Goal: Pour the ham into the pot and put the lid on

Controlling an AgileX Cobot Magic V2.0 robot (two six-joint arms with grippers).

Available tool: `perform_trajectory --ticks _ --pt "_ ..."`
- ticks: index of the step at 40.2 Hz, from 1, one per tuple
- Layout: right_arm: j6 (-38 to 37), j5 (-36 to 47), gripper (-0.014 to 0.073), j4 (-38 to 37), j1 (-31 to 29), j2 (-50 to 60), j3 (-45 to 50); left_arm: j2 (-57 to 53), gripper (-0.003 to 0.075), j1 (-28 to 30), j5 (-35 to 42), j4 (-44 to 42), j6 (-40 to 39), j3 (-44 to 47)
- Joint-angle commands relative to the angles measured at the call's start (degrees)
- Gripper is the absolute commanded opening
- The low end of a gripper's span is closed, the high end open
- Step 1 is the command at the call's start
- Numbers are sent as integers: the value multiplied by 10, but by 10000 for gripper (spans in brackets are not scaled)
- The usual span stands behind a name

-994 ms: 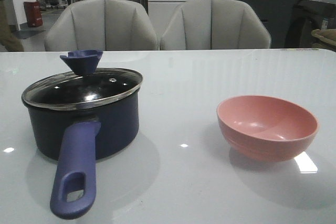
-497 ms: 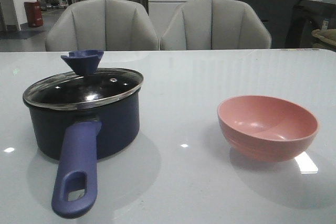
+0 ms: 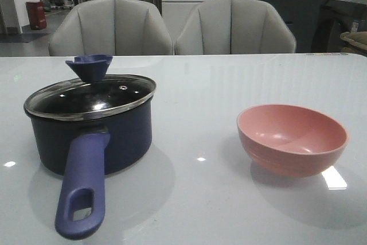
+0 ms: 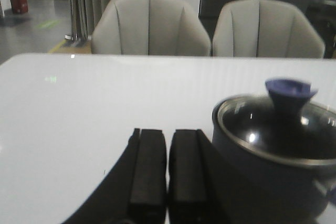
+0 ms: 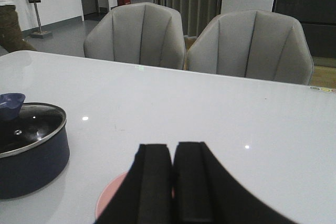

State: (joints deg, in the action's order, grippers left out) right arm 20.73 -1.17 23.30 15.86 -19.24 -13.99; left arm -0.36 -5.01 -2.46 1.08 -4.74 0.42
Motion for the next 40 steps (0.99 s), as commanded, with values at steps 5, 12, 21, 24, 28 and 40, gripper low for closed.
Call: perform_trajectory --ticks 5,12,21,24,28,40 --pt "4 46 152 2 1 -2 -15 -12 114 0 69 1 -32 17" --pt "4 46 152 2 1 -2 -15 -12 114 0 68 1 -32 17" --pt "4 46 152 2 1 -2 -15 -12 114 0 68 1 -32 17" --pt "4 46 152 2 1 -2 -15 -12 114 0 68 1 -32 17" --pt "4 46 152 2 1 -2 -15 -12 114 0 68 1 -32 17" --pt "4 45 152 2 1 -2 -15 -12 114 0 68 1 -32 17"
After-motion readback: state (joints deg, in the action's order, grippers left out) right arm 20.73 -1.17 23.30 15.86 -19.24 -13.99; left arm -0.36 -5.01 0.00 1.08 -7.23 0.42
